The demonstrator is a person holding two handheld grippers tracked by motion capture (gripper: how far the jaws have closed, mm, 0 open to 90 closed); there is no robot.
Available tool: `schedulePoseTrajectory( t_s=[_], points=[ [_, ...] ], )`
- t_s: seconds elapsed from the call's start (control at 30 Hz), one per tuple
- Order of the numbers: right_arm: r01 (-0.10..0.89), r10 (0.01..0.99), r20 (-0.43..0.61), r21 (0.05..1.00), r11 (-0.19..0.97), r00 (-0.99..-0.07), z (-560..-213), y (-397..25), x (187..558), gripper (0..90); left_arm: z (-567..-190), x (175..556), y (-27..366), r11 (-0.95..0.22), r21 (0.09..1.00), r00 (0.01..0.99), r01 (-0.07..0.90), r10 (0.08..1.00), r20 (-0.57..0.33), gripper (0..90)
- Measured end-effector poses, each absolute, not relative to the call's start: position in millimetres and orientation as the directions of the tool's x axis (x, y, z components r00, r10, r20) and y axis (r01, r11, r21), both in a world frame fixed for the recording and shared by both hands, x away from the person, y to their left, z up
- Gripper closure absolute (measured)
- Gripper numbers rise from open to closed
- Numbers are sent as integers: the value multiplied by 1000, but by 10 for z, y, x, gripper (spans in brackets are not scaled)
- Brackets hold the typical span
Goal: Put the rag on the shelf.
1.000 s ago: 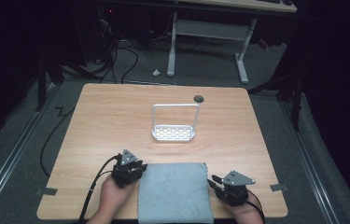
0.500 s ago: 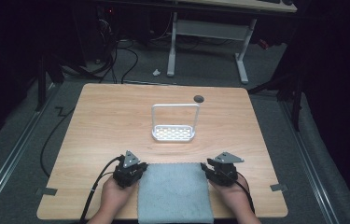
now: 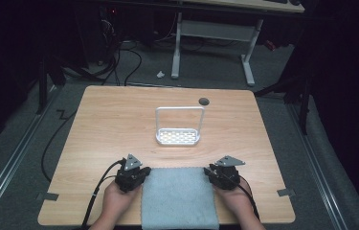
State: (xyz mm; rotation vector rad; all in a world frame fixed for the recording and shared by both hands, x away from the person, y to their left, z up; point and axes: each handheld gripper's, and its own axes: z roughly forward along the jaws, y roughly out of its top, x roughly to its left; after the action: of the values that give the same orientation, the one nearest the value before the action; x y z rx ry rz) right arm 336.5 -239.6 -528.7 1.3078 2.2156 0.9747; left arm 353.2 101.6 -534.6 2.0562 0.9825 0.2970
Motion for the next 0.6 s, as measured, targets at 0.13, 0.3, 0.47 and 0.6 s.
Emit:
schedulePoseTrajectory(
  t_s=[0.13, 0.3, 0.47, 0.6],
  points=[
    [603, 874, 27, 734, 311, -485, -5293, -2395, 3386, 723, -5346, 3527, 1011, -365, 761, 668, 536, 734, -119, 865],
    [594, 872, 4, 733, 331, -490, -5293, -2383, 3366, 775, -5345, 3526, 1012, -365, 761, 669, 537, 734, -120, 865],
    [585, 865, -10, 733, 348, -502, -5293, -2365, 3343, 845, -5345, 3525, 1011, -366, 761, 669, 536, 734, -119, 866],
    [578, 859, -14, 733, 358, -513, -5293, -2350, 3336, 888, -5344, 3522, 1009, -365, 761, 667, 536, 736, -117, 867]
  ],
)
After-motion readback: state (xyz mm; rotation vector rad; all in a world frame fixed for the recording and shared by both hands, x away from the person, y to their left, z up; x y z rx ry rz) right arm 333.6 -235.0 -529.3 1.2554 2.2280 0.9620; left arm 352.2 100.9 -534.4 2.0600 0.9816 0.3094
